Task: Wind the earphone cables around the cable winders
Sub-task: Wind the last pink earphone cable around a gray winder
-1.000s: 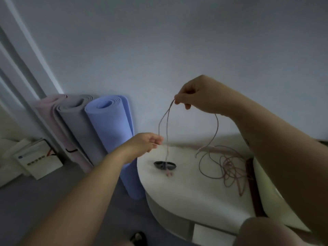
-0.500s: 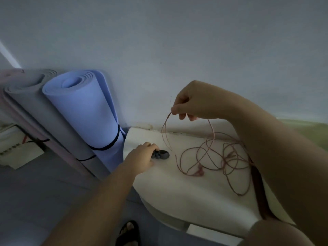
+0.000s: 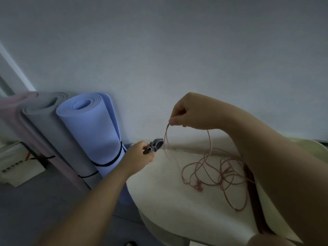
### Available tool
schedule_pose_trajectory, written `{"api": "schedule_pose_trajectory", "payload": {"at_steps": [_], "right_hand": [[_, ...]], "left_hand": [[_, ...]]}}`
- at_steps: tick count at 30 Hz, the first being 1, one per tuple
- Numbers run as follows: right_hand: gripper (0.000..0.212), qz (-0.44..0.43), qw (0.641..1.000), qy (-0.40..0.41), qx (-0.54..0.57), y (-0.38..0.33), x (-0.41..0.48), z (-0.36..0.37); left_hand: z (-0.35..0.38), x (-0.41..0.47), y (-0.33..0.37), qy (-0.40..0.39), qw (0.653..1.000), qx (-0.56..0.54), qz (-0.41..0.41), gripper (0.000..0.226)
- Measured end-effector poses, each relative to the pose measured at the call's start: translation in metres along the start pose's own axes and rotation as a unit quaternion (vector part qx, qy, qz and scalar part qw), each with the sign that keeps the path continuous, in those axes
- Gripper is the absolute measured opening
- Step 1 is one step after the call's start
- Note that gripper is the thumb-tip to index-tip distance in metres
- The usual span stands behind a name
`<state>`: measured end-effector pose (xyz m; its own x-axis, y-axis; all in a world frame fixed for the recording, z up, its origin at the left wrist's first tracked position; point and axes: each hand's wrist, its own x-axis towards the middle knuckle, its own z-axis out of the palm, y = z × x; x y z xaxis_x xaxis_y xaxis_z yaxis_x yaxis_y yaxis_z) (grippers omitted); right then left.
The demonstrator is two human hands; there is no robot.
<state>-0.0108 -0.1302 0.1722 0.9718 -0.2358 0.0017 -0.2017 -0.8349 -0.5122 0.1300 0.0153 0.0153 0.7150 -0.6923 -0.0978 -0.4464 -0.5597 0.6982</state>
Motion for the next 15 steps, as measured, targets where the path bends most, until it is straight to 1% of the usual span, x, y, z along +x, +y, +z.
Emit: {"api": "schedule_pose_trajectory", "payload": {"at_steps": [3, 7, 11, 15], "right_hand": [[0.018, -0.019, 0.999, 0.035, -0.010, -0.019, -0.008, -0.016], [0.012, -0.052, 0.996, 0.069, -0.029, -0.046, -0.023, -0.037], [0.013, -0.062, 0.994, 0.082, -0.037, -0.064, -0.035, -0.048], [0.012, -0.062, 0.992, 0.108, -0.022, -0.077, -0.042, -0.054]], "left_hand": [[-0.033, -0.017, 0.040, 0.014, 0.999, -0.036, 0.036, 0.006], [-0.070, -0.047, 0.082, 0.010, 0.993, -0.059, 0.100, 0.016], [-0.093, -0.070, 0.101, 0.003, 0.986, -0.065, 0.152, 0.016], [-0.108, -0.088, 0.116, -0.014, 0.978, -0.095, 0.184, 0.030]]}}
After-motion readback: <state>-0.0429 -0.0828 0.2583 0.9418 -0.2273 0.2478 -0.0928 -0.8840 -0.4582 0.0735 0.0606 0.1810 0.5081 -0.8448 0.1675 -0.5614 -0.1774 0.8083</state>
